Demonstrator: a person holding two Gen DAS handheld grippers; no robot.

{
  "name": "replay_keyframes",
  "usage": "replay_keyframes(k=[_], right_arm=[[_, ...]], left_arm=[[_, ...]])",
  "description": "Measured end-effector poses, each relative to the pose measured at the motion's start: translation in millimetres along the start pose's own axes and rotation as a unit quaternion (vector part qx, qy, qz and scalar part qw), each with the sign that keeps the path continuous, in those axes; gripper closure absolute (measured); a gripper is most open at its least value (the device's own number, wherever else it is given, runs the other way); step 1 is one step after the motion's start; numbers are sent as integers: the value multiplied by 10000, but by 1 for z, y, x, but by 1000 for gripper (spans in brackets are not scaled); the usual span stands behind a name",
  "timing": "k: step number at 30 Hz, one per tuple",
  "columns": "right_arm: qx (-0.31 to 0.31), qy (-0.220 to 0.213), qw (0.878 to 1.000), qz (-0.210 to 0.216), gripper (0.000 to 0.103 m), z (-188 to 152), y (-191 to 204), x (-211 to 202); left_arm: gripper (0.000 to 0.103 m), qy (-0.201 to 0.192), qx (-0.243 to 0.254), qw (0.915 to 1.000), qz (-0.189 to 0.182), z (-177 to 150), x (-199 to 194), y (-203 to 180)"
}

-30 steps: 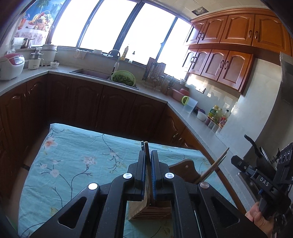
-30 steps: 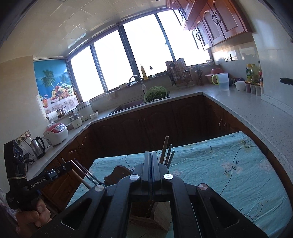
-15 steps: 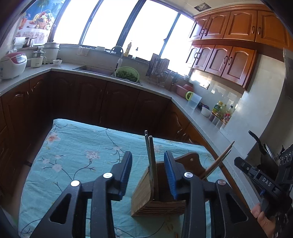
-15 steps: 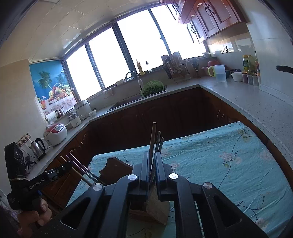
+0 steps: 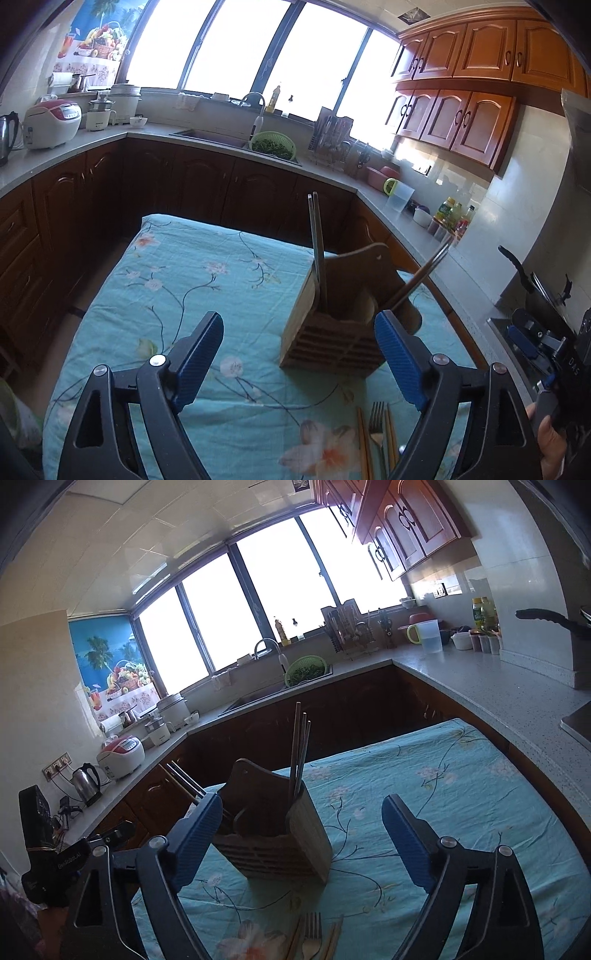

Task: Organize utensils
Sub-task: 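Move both open grippers back to the utensils on the cloth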

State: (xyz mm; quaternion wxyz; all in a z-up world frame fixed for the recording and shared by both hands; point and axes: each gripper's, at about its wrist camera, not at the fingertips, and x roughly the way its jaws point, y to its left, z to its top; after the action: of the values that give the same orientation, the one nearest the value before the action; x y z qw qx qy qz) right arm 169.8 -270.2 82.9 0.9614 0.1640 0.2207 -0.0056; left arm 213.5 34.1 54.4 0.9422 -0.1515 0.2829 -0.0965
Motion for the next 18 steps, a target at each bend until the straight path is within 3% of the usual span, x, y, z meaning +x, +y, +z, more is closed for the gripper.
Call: replay_keyframes(k=[7,18], right_arm=[[186,121,9996,-176,12,-35,-15,-42],[434,348,9978,-365,12,-92,-31,-81]], left_arm=[[19,330,96,9994,-59,-40,-36,-8],[19,914,274,9954,-93,-76,-49,-19]])
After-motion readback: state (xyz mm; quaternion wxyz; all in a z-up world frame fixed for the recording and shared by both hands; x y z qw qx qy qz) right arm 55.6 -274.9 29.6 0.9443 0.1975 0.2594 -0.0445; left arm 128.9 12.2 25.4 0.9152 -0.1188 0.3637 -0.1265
